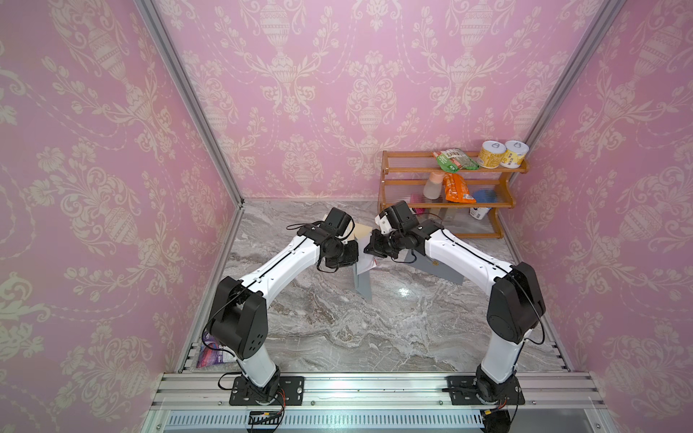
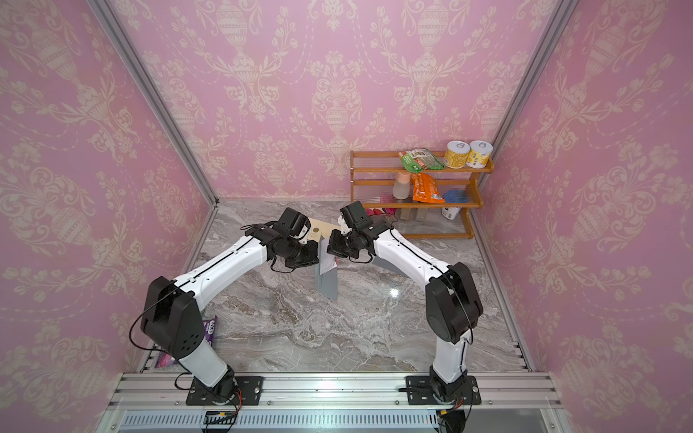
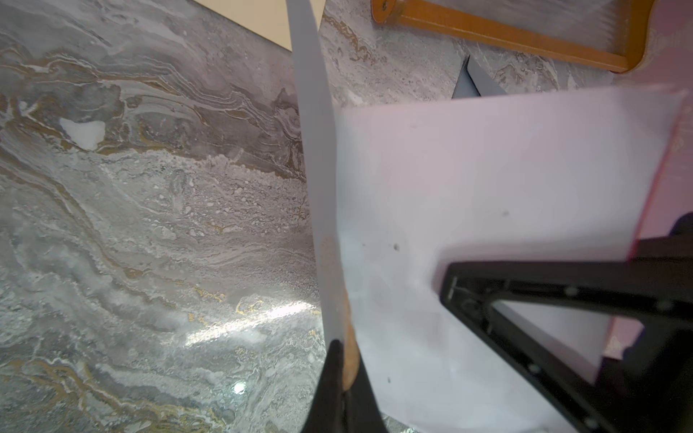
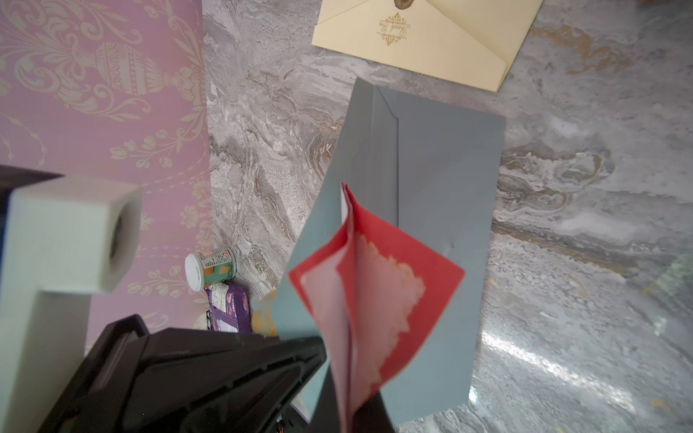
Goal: Fold the letter paper in half and place it into the envelope
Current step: Place the letter paper in the envelope.
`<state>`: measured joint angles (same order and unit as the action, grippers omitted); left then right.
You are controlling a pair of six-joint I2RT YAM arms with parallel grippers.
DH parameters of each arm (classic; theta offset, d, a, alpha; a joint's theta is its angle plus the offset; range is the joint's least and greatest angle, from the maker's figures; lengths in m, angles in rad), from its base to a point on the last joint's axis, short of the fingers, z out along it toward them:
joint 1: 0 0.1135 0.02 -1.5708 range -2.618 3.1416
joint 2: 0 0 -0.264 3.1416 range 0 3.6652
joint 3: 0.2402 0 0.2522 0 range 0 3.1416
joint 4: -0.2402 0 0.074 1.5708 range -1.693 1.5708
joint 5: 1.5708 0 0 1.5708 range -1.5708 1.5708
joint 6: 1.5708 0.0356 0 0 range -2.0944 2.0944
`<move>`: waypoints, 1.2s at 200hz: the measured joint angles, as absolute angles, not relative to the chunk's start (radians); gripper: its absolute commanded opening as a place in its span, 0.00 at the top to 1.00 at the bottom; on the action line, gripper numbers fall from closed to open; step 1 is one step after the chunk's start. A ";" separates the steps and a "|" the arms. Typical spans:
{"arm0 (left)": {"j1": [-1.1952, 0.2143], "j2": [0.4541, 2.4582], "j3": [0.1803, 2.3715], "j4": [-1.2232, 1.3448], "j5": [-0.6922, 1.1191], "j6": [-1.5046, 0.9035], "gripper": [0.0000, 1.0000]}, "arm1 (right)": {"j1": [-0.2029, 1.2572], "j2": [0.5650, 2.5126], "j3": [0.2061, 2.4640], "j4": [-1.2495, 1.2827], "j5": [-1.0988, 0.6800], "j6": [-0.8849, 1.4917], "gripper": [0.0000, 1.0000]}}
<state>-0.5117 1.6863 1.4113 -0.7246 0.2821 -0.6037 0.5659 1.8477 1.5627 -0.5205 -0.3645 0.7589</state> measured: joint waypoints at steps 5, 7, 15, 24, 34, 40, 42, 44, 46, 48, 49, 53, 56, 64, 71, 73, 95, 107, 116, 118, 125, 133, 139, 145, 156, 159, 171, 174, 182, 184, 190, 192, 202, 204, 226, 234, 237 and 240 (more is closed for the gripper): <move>-0.513 1.687 1.411 -0.723 0.284 -0.604 1.00 | 0.567 1.856 1.571 -0.523 -0.361 0.759 1.00; -0.513 1.687 1.411 -0.722 0.285 -0.605 1.00 | 0.569 1.860 1.574 -0.524 -0.360 0.759 1.00; -0.514 1.689 1.411 -0.718 0.288 -0.609 1.00 | 0.572 1.869 1.584 -0.529 -0.355 0.759 1.00; -0.514 1.691 1.411 -0.715 0.293 -0.612 1.00 | 0.575 1.877 1.593 -0.535 -0.348 0.760 1.00; -0.514 1.691 1.411 -0.711 0.301 -0.616 1.00 | 0.579 1.884 1.602 -0.541 -0.340 0.762 1.00; -0.514 1.691 1.409 -0.707 0.307 -0.619 1.00 | 0.582 1.887 1.608 -0.545 -0.339 0.763 1.00; -0.514 1.691 1.409 -0.706 0.308 -0.619 1.00 | 0.583 1.888 1.610 -0.547 -0.337 0.763 1.00; -0.514 1.691 1.409 -0.703 0.310 -0.619 1.00 | 0.584 1.889 1.613 -0.550 -0.335 0.763 1.00; -0.514 1.691 1.409 -0.701 0.312 -0.620 1.00 | 0.585 1.891 1.615 -0.553 -0.332 0.763 1.00; -0.514 1.691 1.408 -0.698 0.313 -0.620 1.00 | 0.586 1.893 1.618 -0.555 -0.331 0.763 1.00; -0.514 1.691 1.408 -0.695 0.314 -0.620 1.00 | 0.587 1.894 1.620 -0.558 -0.330 0.763 1.00; -0.514 1.691 1.407 -0.690 0.318 -0.622 1.00 | 0.589 1.897 1.623 -0.561 -0.327 0.763 1.00; -0.514 1.691 1.406 -0.686 0.320 -0.622 1.00 | 0.591 1.899 1.625 -0.563 -0.324 0.764 1.00; -0.514 1.691 1.401 -0.674 0.330 -0.625 1.00 | 0.596 1.906 1.631 -0.572 -0.320 0.764 1.00; -0.514 1.691 1.396 -0.664 0.336 -0.627 1.00 | 0.599 1.913 1.638 -0.582 -0.316 0.766 1.00; -0.514 1.691 1.394 -0.661 0.337 -0.628 1.00 | 0.601 1.915 1.640 -0.583 -0.316 0.767 1.00; -0.514 1.691 1.376 -0.641 0.348 -0.638 1.00 | 0.605 1.936 1.654 -0.603 -0.312 0.771 1.00; -0.514 1.691 1.370 -0.634 0.356 -0.643 1.00 | 0.605 1.943 1.657 -0.613 -0.309 0.774 1.00; -0.514 1.691 1.367 -0.626 0.362 -0.645 1.00 | 0.605 1.948 1.658 -0.622 -0.305 0.778 1.00; -0.514 1.691 1.366 -0.625 0.362 -0.646 1.00 | 0.605 1.950 1.659 -0.624 -0.305 0.778 1.00; -0.514 1.691 1.365 -0.620 0.365 -0.646 1.00 | 0.605 1.954 1.662 -0.628 -0.305 0.781 1.00; -0.514 1.691 1.365 -0.614 0.366 -0.648 1.00 | 0.605 1.961 1.668 -0.634 -0.306 0.782 1.00; -0.514 1.691 1.364 -0.612 0.368 -0.648 1.00 | 0.605 1.966 1.670 -0.635 -0.307 0.783 1.00; -0.514 1.691 1.364 -0.609 0.369 -0.648 1.00 | 0.605 1.971 1.670 -0.637 -0.308 0.785 1.00; -0.514 1.691 1.364 -0.602 0.373 -0.649 1.00 | 0.605 1.982 1.670 -0.638 -0.314 0.786 1.00; -0.514 1.691 1.364 -0.601 0.373 -0.649 1.00 | 0.605 1.985 1.670 -0.639 -0.316 0.786 1.00; -0.514 1.691 1.364 -0.597 0.374 -0.649 1.00 | 0.606 1.995 1.670 -0.642 -0.318 0.786 1.00; -0.514 1.691 1.364 -0.597 0.374 -0.649 1.00 | 0.606 1.999 1.670 -0.644 -0.319 0.786 1.00; -0.514 1.691 1.364 -0.597 0.377 -0.649 1.00 | 0.607 2.005 1.670 -0.647 -0.322 0.786 1.00; -0.514 1.691 1.364 -0.597 0.377 -0.649 1.00 | 0.607 2.006 1.670 -0.649 -0.323 0.786 1.00; -0.514 1.691 1.364 -0.595 0.379 -0.649 1.00 | 0.607 2.010 1.670 -0.652 -0.326 0.786 1.00; -0.514 1.691 1.364 -0.594 0.379 -0.649 1.00 | 0.607 2.012 1.670 -0.653 -0.326 0.786 1.00; -0.514 1.691 1.364 -0.591 0.381 -0.649 1.00 | 0.609 2.017 1.670 -0.660 -0.329 0.786 1.00; -0.514 1.691 1.364 -0.591 0.381 -0.649 1.00 | 0.609 2.017 1.670 -0.661 -0.329 0.786 1.00; -0.514 1.691 1.364 -0.590 0.384 -0.649 1.00 | 0.609 2.019 1.671 -0.672 -0.343 0.785 0.98; -0.514 1.691 1.362 -0.587 0.384 -0.649 1.00 | 0.609 2.019 1.672 -0.675 -0.347 0.785 0.92; -0.514 1.691 1.360 -0.587 0.384 -0.649 1.00 | 0.609 2.019 1.673 -0.676 -0.348 0.785 0.90; -0.514 1.691 1.358 -0.584 0.384 -0.648 1.00 | 0.609 2.019 1.674 -0.679 -0.350 0.784 0.88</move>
